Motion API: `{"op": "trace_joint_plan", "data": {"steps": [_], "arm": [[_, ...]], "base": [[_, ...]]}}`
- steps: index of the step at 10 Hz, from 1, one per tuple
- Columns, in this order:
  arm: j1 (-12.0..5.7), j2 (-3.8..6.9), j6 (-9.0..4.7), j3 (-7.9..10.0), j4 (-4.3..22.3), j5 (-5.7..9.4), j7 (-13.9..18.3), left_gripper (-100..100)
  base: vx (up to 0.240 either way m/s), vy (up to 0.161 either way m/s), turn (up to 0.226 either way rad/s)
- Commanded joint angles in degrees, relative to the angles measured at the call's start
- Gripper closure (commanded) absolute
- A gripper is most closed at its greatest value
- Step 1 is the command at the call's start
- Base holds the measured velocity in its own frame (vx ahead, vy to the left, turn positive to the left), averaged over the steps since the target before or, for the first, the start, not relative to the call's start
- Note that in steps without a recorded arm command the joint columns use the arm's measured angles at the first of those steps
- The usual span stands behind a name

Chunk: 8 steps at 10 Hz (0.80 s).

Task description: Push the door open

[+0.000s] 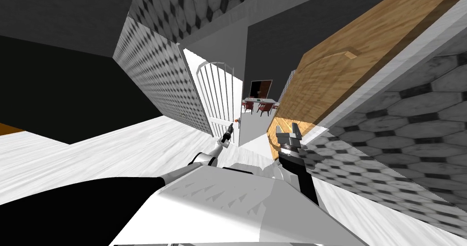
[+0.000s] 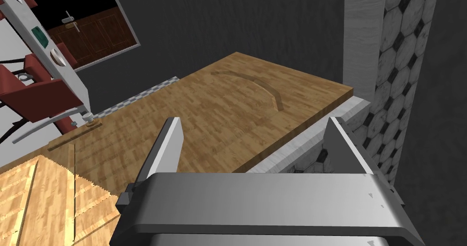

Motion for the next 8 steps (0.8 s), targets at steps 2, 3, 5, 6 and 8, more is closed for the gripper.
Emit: {"op": "trace_joint_plan", "data": {"steps": [2,3,5,6,8], "arm": [[0.04,2.03,-0.03,0.19,0.1,0.08,-0.1,-100],[0.06,2.56,-0.04,0.29,0.1,0.12,-0.1,-100],[0.1,3.01,-0.07,0.49,0.2,0.21,-0.2,-100],[0.12,2.88,-0.09,0.59,0.2,0.26,-0.2,-100],[0.16,2.02,-0.12,0.78,0.3,0.34,-0.3,-100]], "base": [[0.118,-0.021,-0.021],[0.179,-0.043,-0.017],[0.202,-0.066,-0.025],[0.19,-0.064,-0.017],[0.178,-0.026,-0.022]]}}
